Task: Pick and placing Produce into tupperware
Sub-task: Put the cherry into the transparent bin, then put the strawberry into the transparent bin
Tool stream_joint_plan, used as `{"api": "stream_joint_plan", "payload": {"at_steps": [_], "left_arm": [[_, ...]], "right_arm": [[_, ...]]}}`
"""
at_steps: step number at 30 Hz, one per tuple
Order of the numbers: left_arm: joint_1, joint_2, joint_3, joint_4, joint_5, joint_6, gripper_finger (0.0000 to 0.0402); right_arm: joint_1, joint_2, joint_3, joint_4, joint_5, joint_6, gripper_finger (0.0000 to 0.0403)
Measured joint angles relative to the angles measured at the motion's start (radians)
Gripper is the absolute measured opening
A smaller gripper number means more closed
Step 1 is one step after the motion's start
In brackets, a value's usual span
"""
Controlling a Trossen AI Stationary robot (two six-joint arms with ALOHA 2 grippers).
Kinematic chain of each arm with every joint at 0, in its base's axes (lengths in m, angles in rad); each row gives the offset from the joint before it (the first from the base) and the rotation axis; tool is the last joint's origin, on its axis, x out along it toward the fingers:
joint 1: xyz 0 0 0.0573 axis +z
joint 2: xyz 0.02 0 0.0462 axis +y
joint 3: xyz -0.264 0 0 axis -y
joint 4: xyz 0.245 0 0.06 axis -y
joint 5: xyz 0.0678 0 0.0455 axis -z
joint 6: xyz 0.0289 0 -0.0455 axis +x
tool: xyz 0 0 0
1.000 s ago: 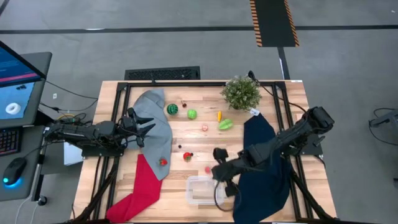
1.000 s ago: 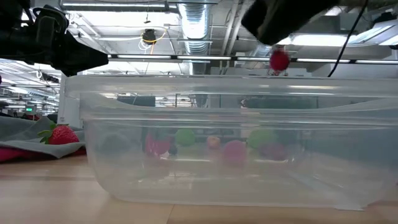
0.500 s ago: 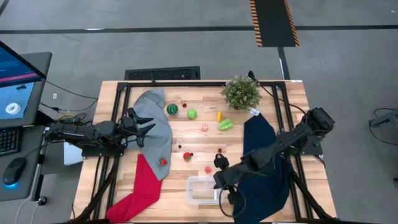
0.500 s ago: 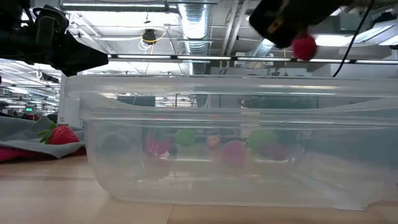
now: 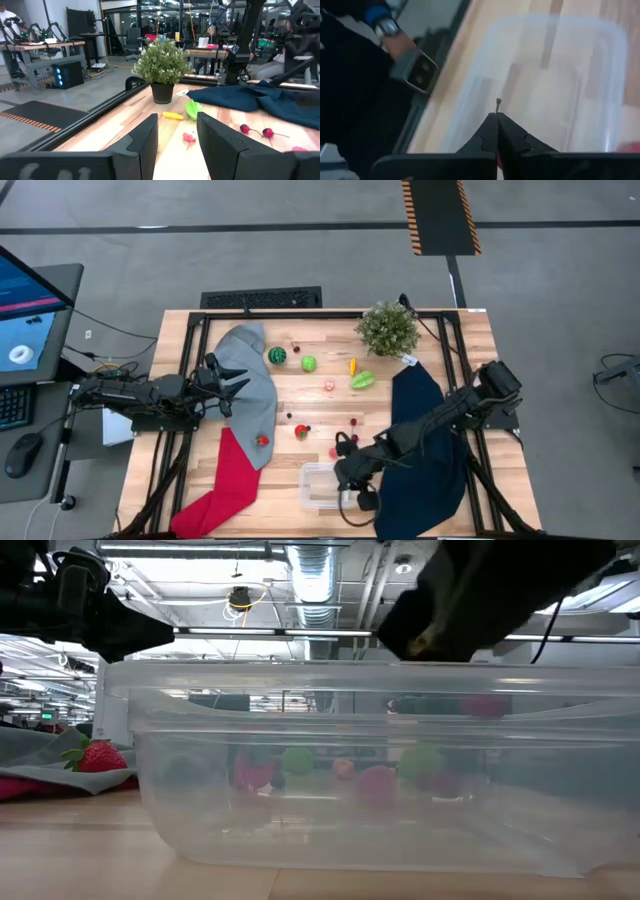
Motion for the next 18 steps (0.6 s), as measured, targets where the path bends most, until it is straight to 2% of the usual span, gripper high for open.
{"api": "stream_joint_plan", "payload": {"at_steps": [9,14,18], "left_arm": [[0.000,0.009,0.000,-0.004,0.003,0.000,0.0127],[0.000,0.009,0.000,-0.004,0.007,0.000,0.0127],[0.000,0.010,0.000,-0.003,0.007,0.000,0.0127]], "right_arm": [[-0.010,0.005,0.043,-0.034,-0.003,-0.042,0.0102],[-0.033,-0.047,0.075,-0.158,0.023,-0.112,0.0108],[-0.063,-0.130,0.078,-0.255,0.083,-0.169,0.0105]]}}
